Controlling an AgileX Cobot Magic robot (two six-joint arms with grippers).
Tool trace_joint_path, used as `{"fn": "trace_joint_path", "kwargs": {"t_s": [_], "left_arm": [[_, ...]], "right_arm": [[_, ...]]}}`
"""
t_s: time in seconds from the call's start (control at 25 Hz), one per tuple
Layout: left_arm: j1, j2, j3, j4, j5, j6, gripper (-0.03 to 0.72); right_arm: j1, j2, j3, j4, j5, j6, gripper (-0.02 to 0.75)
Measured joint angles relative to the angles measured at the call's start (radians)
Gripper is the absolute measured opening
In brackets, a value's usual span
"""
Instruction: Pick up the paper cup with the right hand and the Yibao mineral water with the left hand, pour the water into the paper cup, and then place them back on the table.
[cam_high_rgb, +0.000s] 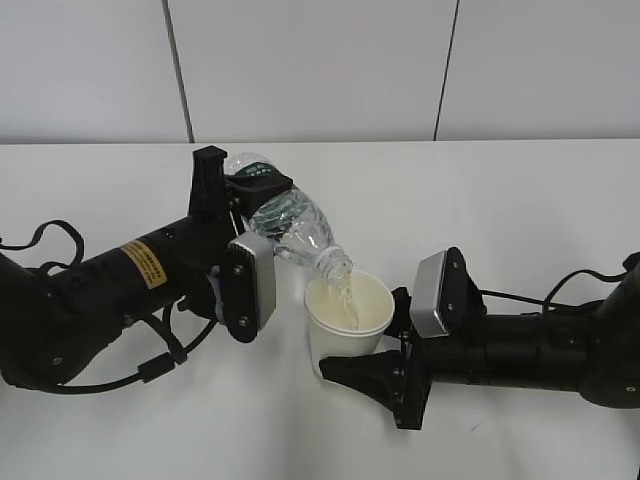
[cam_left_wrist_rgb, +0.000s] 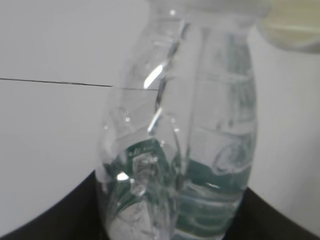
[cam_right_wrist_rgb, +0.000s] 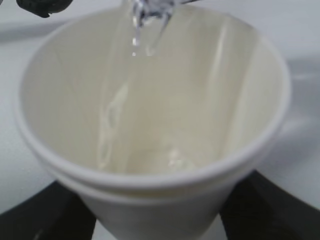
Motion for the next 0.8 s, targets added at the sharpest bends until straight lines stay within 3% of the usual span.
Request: {"fn": "trace_joint_path", "kwargs": {"t_s": [0.8], "left_arm": [[0.000, 0.000, 0.000, -0.018, -0.009, 0.128, 0.386]], "right_arm": [[0.000, 0.000, 0.000, -0.012, 0.019, 0.000, 0.515]]}}
